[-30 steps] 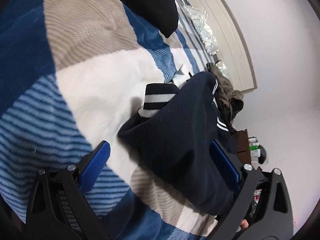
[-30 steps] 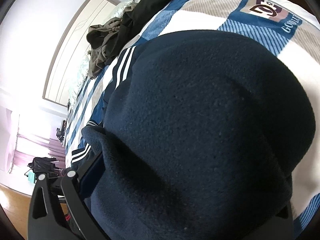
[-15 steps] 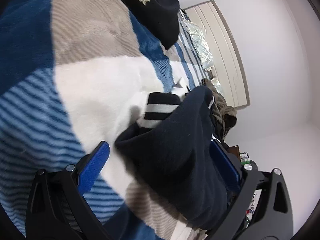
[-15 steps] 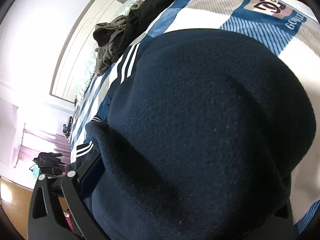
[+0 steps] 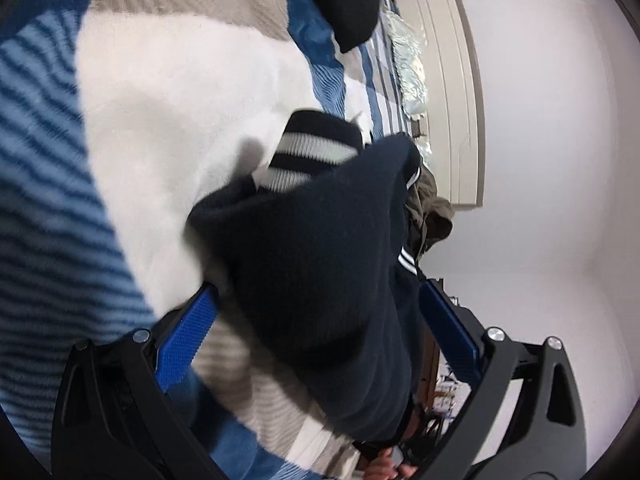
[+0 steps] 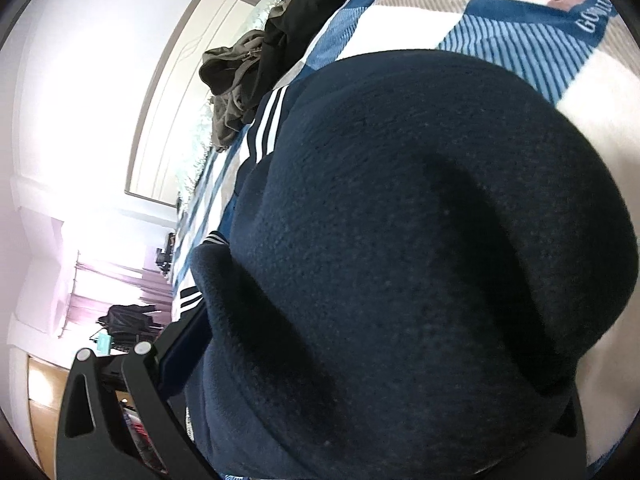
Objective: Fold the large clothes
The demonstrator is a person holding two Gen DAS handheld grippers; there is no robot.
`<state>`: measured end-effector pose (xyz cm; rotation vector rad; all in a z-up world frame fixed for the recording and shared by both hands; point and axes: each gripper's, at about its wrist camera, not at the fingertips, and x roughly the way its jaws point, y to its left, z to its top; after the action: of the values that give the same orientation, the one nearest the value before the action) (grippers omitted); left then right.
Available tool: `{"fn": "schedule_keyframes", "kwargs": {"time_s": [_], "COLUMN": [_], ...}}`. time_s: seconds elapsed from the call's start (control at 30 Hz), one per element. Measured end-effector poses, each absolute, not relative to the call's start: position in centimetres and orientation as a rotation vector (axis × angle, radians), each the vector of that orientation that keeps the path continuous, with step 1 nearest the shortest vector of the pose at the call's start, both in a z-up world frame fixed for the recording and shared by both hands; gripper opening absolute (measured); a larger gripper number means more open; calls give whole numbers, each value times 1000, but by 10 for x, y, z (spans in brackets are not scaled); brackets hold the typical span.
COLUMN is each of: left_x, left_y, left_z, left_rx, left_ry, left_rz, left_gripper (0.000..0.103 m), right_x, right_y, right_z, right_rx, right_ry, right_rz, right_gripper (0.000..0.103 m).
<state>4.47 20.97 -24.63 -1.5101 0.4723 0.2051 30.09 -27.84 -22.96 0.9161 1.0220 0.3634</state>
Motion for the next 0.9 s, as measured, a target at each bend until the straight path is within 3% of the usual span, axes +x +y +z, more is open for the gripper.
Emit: {"fn": "schedule_keyframes", "kwargs": {"time_s": [0.33, 0.6, 0.7, 0.77, 0.83, 0.87, 0.9], "left_x": [84, 97, 101, 99, 105, 108, 110], "left_y": [211, 226, 230, 230, 228, 228, 230], "left_z": [-234, -223, -222, -212, -204, -203, -204], "left_rx": [-1373, -1396, -1422, -1369, -1305, -1297, -1311], "left_ry": [568, 540, 553, 581, 607, 618, 628], "left_rz": [251, 226, 268, 307, 300, 294, 285], "left_gripper": [97, 96, 89, 67, 63, 61, 59], "right_x": [295, 300, 299, 297, 298, 300, 302], "right_y": [-288, -296, -298, -298, -296, -296, -297], "right_z": [-231, -241, -240, -234, -228, -228, -229], "right_rx": [964, 1088, 1138, 1146, 1103, 1079, 1064], "right_ry": [1032, 1072, 1056, 1042, 1050, 1057, 1073], "right_rz": [418, 389, 368, 370, 373, 370, 350], "right_gripper": [99, 99, 99, 98, 93, 88, 70]}}
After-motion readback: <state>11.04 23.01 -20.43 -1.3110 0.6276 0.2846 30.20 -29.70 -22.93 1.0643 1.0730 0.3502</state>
